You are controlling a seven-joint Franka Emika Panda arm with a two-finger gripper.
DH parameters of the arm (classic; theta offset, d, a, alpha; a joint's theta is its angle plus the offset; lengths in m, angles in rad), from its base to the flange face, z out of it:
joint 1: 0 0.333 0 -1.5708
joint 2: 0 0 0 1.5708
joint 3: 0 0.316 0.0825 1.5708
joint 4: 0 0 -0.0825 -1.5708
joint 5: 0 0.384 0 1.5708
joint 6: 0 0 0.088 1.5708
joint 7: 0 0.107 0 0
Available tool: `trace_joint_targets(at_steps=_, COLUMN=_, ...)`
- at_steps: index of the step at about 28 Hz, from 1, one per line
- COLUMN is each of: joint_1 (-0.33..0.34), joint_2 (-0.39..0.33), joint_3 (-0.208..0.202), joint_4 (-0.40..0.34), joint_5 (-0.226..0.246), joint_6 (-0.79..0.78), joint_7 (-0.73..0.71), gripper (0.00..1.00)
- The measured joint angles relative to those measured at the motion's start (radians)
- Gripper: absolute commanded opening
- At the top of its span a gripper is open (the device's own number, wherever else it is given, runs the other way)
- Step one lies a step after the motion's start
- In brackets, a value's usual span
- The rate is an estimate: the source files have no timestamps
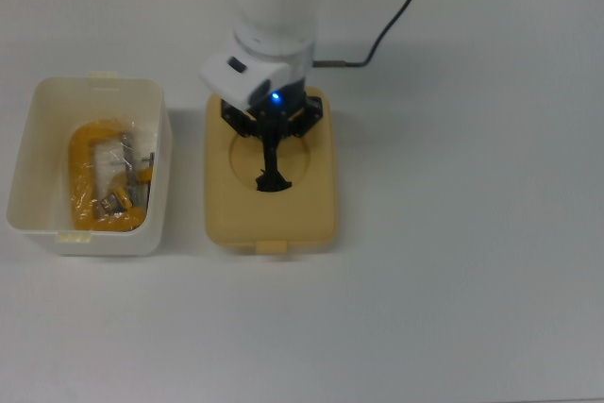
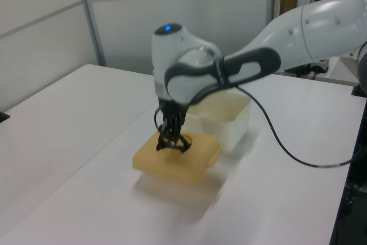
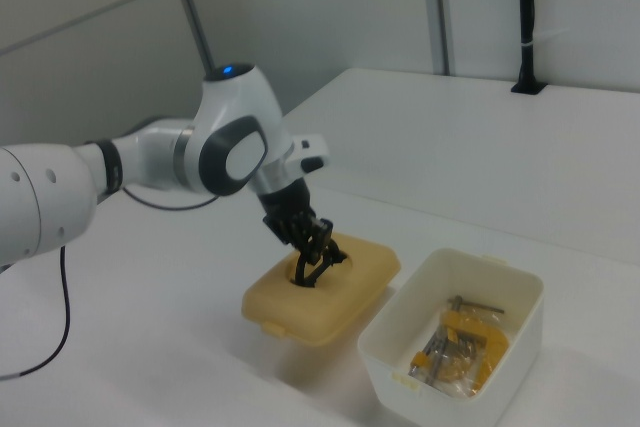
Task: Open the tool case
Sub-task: 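Lift the tan lid off the box and carry it beside the box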
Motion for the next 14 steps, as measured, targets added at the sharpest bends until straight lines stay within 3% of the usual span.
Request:
trace_joint_targets(at_steps=7, joint_1=0.072, joint_2=0.018, joint_3=0.0, joint_4=-0.101, joint_5=-0.079, joint_6=0.108, joint_7=0.1, gripper=0.0)
trace_joint_targets(at_steps=14, joint_1=0.102, joint_2=0.029, joint_3=0.0, joint_4=-0.13, joint_5=-0.1, joint_6=0.143, joint_7=0.135, gripper=0.01)
